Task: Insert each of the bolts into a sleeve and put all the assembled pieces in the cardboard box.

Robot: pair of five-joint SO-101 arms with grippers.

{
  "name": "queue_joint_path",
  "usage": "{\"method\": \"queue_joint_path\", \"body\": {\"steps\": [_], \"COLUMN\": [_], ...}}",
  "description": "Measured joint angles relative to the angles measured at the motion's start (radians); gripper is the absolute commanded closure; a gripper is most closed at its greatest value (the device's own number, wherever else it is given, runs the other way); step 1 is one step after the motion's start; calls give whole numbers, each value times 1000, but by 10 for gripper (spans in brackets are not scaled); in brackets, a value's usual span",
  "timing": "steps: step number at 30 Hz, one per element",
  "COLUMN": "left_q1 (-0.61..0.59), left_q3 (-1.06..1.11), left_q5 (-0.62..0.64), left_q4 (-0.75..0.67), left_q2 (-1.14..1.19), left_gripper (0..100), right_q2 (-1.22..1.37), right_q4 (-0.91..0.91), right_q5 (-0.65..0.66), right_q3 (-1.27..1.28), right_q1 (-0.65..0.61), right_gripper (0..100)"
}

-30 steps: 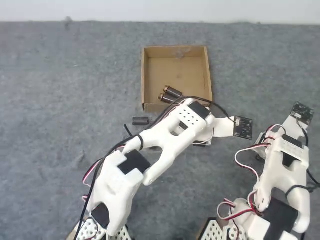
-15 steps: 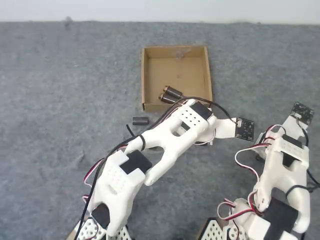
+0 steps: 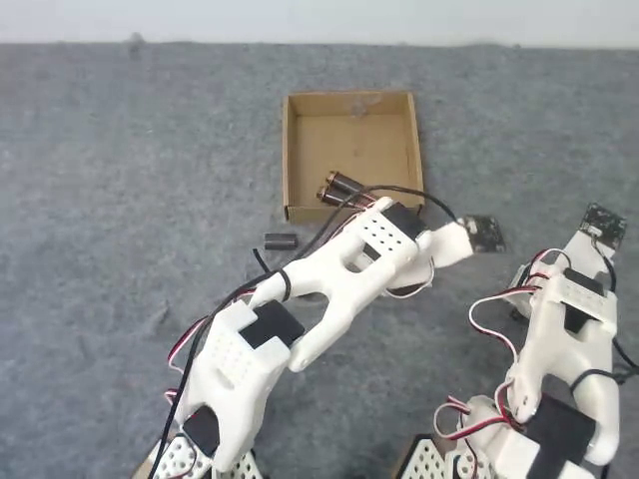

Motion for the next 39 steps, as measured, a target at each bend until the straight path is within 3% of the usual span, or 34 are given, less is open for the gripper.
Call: {"method": "queue_joint_path", "body": {"steps": [8, 23, 30, 39], "left_q1": [-11, -44, -180, -442], "left_q3": [78, 511, 658, 836], "left_q5": [238, 292, 400, 546], "left_q4": [8, -89, -163, -305], "left_q2": [-94, -631, -815, -954], "left_gripper": [988, 988, 988, 988], "right_q2": [0, 0, 0, 0], "right_q4": [0, 0, 0, 0], "right_q5": [0, 0, 0, 0], "right_q3": [0, 0, 0, 0], "right_q1": [0, 0, -3, -66], "right_gripper": [950, 950, 950, 950]}}
